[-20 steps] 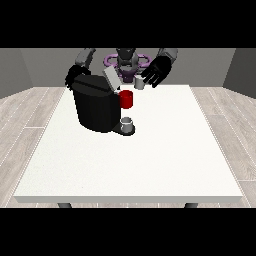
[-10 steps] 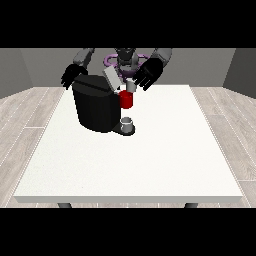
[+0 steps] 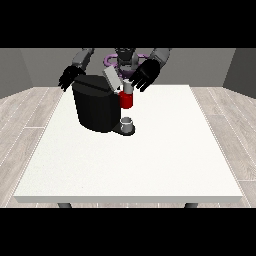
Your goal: Insert the coffee pod into the coffee machine and close the lid
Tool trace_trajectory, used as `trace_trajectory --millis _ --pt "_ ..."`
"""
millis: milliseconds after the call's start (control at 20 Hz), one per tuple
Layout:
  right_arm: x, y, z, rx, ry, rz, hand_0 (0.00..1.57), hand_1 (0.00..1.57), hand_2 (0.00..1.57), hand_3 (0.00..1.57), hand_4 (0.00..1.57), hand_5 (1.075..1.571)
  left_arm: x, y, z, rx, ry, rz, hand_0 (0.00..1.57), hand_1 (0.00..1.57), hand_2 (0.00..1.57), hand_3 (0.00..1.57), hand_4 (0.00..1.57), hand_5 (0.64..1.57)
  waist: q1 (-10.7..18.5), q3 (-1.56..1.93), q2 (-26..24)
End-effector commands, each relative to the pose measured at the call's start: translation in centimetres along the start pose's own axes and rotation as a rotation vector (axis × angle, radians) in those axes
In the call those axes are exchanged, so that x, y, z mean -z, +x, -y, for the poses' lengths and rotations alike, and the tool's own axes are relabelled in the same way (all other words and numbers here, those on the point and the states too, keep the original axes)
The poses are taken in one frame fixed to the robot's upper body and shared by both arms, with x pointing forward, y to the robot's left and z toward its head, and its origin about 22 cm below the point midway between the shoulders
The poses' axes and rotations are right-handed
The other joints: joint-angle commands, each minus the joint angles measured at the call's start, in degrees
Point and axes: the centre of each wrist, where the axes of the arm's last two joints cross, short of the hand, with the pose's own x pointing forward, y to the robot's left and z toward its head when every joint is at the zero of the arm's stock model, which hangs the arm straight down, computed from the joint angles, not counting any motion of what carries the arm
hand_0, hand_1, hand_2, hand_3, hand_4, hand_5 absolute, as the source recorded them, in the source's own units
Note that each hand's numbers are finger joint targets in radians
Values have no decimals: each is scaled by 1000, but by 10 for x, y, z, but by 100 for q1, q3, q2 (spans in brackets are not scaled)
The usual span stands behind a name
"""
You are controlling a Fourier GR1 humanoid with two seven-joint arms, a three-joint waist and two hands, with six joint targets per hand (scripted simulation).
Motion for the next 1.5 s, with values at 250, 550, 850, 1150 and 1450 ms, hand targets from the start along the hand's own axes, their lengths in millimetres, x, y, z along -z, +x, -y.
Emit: trace_trajectory --millis 250,550,850,1150,1450 --pt "-6 7 2 28 24 -10 0 0 0 0 513 1571 -5 -16 25 13 0 -19 1185 1185 1262 1197 492 1571 -174 -3 -49" --pt "1 5 12 12 2 3 0 0 0 0 462 1571 3 1 14 8 -19 -10 1160 1160 1244 1185 506 1571 -67 0 77" --pt "5 10 4 13 -4 41 0 0 0 0 433 1571 2 -3 -2 13 -10 -2 1236 1236 1279 1197 487 1571 -35 -1 277" --pt "-5 -4 14 12 3 -5 0 0 0 0 433 1571 1 -6 27 -7 -56 -29 1196 1196 1240 1142 466 1571 -65 -1 93" --pt "-7 -16 20 -2 -41 1 0 0 0 0 380 1571 2 2 27 31 -55 3 1134 1134 1170 999 457 1571 58 0 117"
